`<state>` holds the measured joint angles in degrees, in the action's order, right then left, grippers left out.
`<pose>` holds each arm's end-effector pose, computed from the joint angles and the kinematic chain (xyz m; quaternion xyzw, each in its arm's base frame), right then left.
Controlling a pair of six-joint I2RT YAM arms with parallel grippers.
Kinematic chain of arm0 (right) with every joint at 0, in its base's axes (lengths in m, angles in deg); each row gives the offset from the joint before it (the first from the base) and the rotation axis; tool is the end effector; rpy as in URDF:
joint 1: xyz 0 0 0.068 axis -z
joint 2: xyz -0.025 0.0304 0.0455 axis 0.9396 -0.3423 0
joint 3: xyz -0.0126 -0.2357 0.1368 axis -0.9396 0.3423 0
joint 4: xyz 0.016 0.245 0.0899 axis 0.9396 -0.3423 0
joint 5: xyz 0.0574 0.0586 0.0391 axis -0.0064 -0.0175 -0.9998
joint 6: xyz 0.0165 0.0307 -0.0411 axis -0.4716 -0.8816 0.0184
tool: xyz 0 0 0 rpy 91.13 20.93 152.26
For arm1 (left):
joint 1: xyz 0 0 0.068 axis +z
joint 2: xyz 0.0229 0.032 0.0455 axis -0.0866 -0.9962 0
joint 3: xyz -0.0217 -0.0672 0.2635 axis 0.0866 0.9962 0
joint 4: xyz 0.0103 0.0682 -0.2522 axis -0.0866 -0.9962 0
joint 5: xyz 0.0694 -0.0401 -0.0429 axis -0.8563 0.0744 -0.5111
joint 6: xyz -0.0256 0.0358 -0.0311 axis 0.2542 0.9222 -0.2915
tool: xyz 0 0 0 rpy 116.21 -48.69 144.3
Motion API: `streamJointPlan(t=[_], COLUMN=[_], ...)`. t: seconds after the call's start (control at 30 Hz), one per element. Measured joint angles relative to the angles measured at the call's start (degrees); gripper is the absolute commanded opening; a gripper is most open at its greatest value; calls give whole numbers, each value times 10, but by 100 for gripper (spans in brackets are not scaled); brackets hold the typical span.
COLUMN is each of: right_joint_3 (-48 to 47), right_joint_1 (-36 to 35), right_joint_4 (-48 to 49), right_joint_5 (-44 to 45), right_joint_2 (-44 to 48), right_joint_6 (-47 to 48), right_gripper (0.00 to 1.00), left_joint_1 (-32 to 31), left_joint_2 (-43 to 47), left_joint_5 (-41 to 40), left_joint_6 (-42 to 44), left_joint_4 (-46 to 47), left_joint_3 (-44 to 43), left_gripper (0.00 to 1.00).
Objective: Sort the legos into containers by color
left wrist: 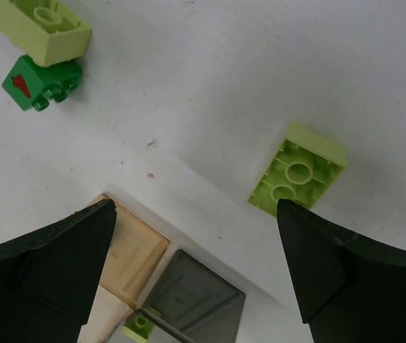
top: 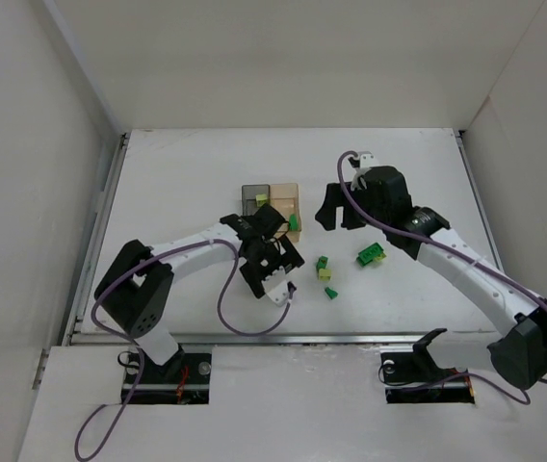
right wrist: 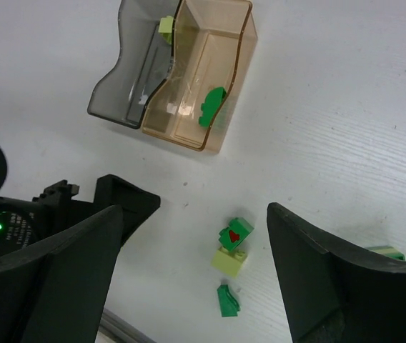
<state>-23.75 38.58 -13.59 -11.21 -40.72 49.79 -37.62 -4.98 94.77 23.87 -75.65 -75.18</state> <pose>0.2406 0.1492 0.3243 -0.1041 0.8666 0.2304 0.4302 0.2191 -0.2217 0.1999 0.9338 0.1977 -0.0595 0.2922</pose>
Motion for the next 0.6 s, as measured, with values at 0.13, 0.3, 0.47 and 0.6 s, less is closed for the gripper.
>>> streamJointPlan(t=[0.13, 0.3, 0.47, 0.6], right_joint_3=[10, 12, 12, 12], right_joint_1=[2, 4, 4, 4], right_joint_4=[4, 5, 5, 5], right_joint_5=[-6, -8, -9, -9], right_joint_2=[6, 7, 7, 7], right_joint_6=[8, 18, 21, 21], right_gripper=[88, 88, 88, 88], left_joint_1=[-16, -17, -17, -17], left_joint_2=[-33, -44, -44, -44], left_joint_5=[-26, -55, -58, -52], left_joint_6=[29, 44, 48, 48], left_joint_4=[-22, -81, -115, -126], left_joint_3=[-21, -23, -43, -79], left_gripper=[86, 85, 88, 89])
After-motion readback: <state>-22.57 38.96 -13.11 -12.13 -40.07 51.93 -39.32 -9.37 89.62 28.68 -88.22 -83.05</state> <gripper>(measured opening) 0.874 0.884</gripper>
